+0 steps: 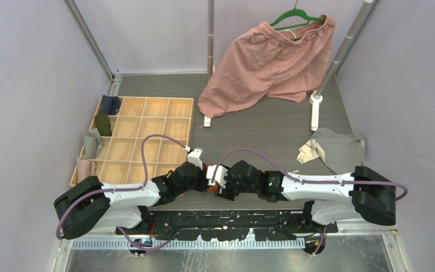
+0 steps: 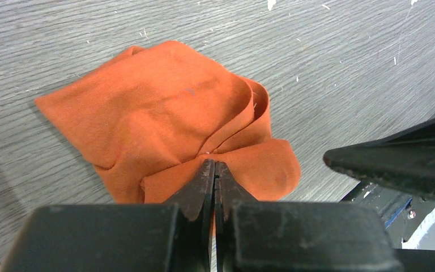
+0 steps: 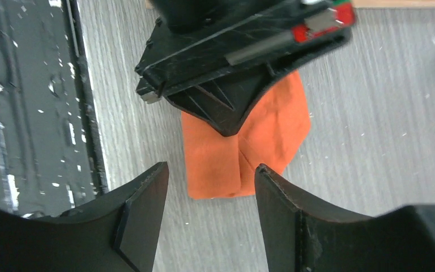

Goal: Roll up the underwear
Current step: Roll the underwear to the center of the board.

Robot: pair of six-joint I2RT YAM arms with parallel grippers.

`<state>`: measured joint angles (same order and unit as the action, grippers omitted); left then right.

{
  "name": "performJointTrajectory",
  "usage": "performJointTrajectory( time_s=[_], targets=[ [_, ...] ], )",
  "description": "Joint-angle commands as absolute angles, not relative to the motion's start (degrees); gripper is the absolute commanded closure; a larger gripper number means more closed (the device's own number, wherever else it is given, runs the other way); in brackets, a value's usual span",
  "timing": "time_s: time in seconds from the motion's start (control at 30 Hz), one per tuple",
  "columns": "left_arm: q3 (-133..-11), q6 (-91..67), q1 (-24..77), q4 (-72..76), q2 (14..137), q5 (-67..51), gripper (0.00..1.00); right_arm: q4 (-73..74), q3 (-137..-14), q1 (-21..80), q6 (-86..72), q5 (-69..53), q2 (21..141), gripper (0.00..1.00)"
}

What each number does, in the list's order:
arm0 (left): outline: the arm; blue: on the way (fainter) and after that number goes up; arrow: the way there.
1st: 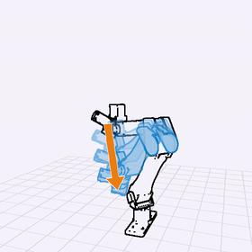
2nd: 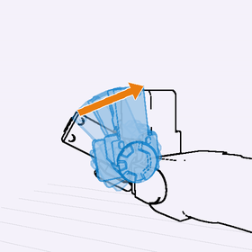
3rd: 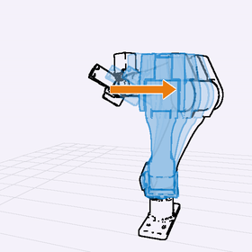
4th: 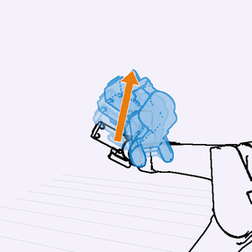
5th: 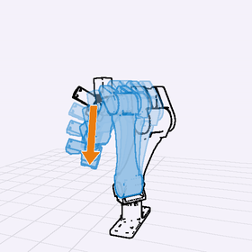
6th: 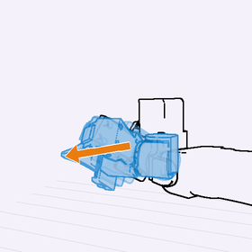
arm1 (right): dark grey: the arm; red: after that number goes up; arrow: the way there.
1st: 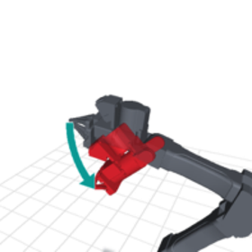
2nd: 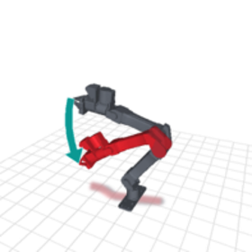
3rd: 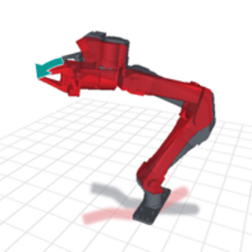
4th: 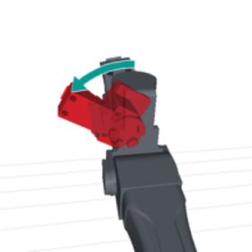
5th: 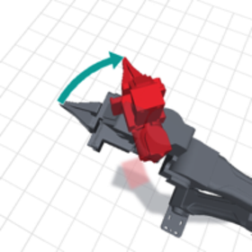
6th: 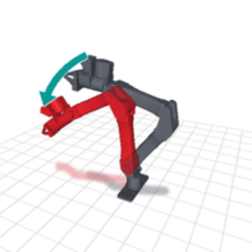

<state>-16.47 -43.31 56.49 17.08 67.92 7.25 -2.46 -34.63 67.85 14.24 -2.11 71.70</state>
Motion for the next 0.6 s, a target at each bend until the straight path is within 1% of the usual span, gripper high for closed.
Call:
performJointTrajectory(
  time_s=[0.0, 0.33, 0.57],
  targets=[
    [-15.1, -42.9, 56.5, 13.3, 69.4, 7.7, 0.99, -6.9, -35.4, 71.7, 26.8, 6.4, 74.7, 0.37],
    [-15.2, -43.0, 56.5, 14.0, 70.6, 7.7, 0.99, -6.9, -35.7, 77.0, 33.9, 12.0, 81.7, 0.37],
    [-15.3, -43.0, 56.5, 14.1, 71.0, 7.7, 0.99, -7.6, -36.0, 78.3, 36.0, 15.5, 86.1, 0.40]
  ],
)
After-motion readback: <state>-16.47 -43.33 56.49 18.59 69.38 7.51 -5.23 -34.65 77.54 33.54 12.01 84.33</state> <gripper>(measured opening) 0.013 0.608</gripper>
